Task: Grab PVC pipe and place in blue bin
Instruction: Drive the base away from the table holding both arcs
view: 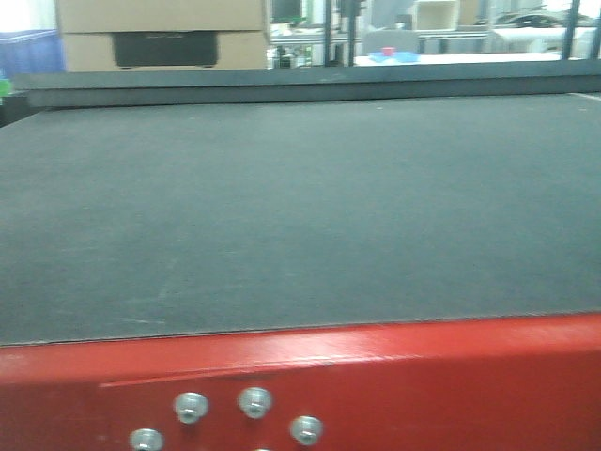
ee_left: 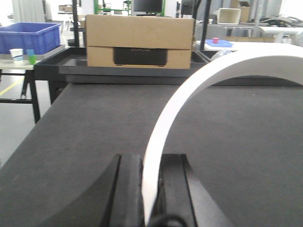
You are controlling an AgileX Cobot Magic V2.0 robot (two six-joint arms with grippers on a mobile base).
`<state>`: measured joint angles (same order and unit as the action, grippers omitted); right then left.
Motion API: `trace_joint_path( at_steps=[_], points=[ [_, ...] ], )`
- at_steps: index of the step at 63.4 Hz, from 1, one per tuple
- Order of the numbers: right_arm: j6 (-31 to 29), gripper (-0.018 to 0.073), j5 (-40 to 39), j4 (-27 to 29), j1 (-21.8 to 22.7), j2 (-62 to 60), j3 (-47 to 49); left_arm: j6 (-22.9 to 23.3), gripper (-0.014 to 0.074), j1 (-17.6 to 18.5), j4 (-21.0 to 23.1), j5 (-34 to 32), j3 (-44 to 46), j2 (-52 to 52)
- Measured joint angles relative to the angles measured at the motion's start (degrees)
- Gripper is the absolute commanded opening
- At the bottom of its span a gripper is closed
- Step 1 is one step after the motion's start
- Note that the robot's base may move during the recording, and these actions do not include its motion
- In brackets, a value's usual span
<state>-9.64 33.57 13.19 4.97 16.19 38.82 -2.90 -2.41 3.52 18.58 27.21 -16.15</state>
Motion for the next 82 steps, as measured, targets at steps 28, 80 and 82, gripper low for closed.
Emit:
trace_joint_path(
  at_steps=[28,80,82],
  points=[
    [0.00,-0.0169,0.00,-0.12,0.00,0.00,0.00,0.00,-0.0111,0.00,0.00,-0.43,0.00,0.00],
    [0.00,-0.0169,0.00,-0.12,0.00,0.00,0.00,0.00,-0.0111,0.00,0.00,-0.56,0.00,0.00],
    [0.00,-0.0169,0.00,-0.12,0.00,0.00,0.00,0.00,-0.0111,0.00,0.00,-0.56,0.00,0.00]
  ],
)
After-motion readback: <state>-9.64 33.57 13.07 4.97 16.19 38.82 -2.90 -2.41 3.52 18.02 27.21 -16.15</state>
